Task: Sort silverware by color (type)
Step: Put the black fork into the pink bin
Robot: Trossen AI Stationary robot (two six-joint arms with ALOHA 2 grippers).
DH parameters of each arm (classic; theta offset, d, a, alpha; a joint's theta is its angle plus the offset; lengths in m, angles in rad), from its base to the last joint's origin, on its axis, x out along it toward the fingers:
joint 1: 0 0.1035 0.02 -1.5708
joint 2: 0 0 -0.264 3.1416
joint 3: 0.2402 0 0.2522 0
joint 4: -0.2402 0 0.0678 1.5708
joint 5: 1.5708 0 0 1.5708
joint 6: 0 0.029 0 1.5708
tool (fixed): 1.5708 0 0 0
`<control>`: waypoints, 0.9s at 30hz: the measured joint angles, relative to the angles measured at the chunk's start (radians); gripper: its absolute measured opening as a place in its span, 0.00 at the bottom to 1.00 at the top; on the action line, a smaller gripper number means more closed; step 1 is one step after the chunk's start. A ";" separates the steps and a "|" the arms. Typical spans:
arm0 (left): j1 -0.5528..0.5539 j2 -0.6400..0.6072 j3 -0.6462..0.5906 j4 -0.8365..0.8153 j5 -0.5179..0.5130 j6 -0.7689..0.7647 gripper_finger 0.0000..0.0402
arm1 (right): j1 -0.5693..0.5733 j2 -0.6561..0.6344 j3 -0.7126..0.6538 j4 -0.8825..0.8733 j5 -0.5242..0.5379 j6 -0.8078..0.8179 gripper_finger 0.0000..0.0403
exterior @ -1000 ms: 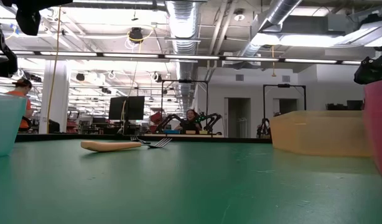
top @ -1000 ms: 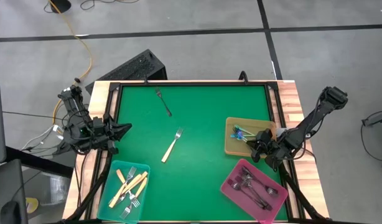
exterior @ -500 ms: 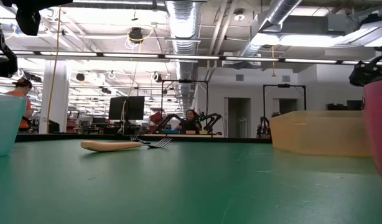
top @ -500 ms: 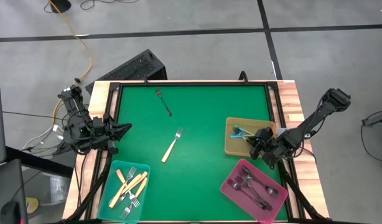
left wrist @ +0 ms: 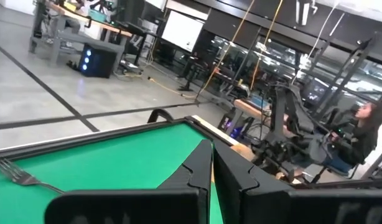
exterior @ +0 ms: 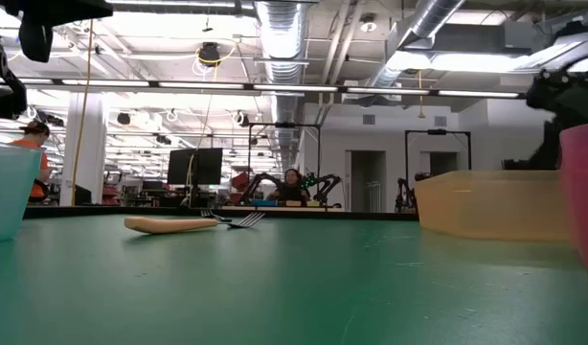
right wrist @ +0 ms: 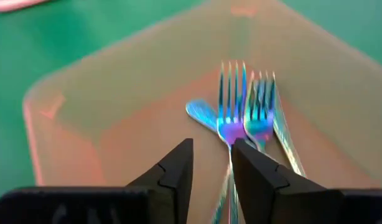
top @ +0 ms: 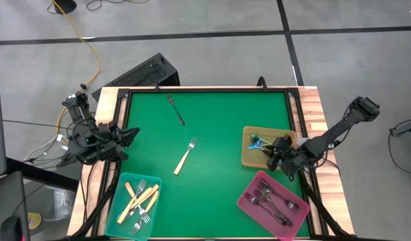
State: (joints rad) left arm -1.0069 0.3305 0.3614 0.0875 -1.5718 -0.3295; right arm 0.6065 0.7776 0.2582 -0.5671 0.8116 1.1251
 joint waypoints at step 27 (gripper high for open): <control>0.249 0.000 0.000 0.091 0.096 -0.050 0.00 | -0.262 0.001 0.195 0.214 -0.003 -0.491 0.33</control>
State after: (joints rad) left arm -0.7577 0.3309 0.3615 0.1788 -1.4761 -0.3798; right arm 0.3441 0.7787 0.4534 -0.3529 0.8089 0.6338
